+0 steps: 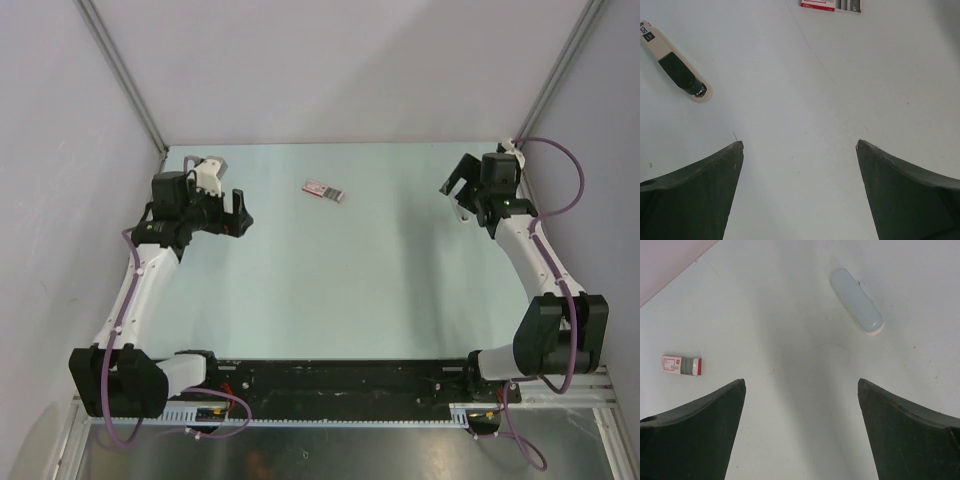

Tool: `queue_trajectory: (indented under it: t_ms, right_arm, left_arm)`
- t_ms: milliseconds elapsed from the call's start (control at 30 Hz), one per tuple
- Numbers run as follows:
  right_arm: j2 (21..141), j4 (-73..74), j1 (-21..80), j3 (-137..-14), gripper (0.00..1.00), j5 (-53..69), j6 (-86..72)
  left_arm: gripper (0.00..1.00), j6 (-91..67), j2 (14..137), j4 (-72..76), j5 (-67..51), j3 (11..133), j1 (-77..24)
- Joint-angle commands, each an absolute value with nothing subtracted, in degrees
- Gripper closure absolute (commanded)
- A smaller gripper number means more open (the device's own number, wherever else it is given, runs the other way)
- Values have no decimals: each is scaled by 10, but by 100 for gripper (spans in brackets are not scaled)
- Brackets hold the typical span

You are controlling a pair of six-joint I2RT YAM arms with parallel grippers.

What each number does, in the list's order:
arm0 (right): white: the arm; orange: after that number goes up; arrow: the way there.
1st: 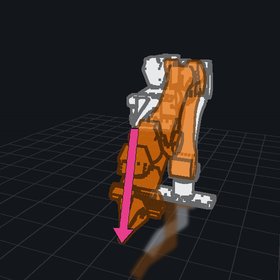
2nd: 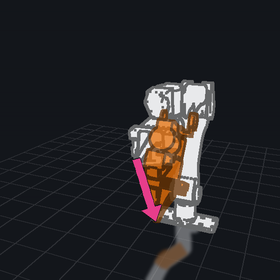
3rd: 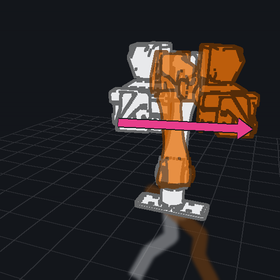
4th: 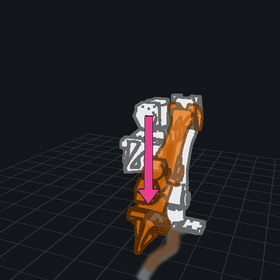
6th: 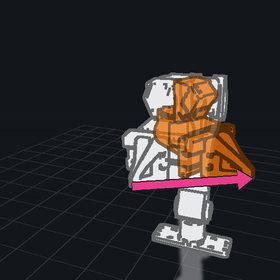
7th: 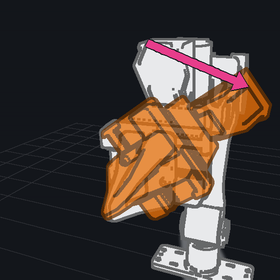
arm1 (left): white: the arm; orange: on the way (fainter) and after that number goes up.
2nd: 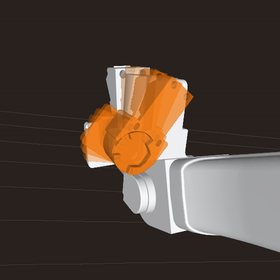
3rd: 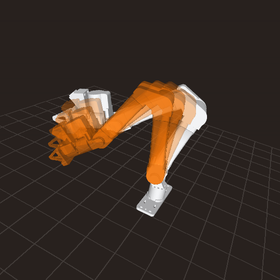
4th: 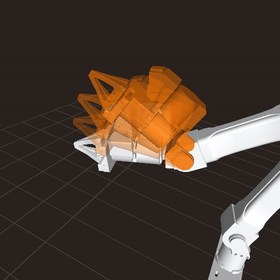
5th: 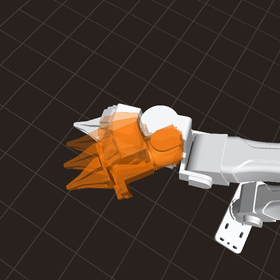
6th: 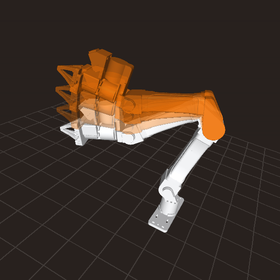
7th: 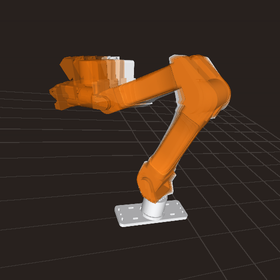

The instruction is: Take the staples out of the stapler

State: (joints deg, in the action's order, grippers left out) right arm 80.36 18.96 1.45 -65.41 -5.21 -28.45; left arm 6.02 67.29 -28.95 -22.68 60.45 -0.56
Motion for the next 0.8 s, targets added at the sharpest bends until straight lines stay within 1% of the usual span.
queue_trajectory:
  t_ms: [0, 133, 367, 533, 767]
  right_arm:
    - [810, 165, 29, -683, 1, -105, -275]
    - [833, 141, 31, -685, 1, -110, -225]
    - [913, 127, 51, -724, 4, -199, -159]
    - [983, 134, 50, -756, 4, -215, -124]
    - [1035, 125, 36, -772, 5, -219, -98]
  left_arm:
    - [1, 74, 674, -293, -241, 621, -2]
    - [0, 68, 682, -292, -254, 623, -2]
    - [1, 77, 683, -292, -259, 599, -2]
    - [1, 84, 686, -292, -263, 584, -2]
    - [0, 89, 699, -292, -274, 585, -2]
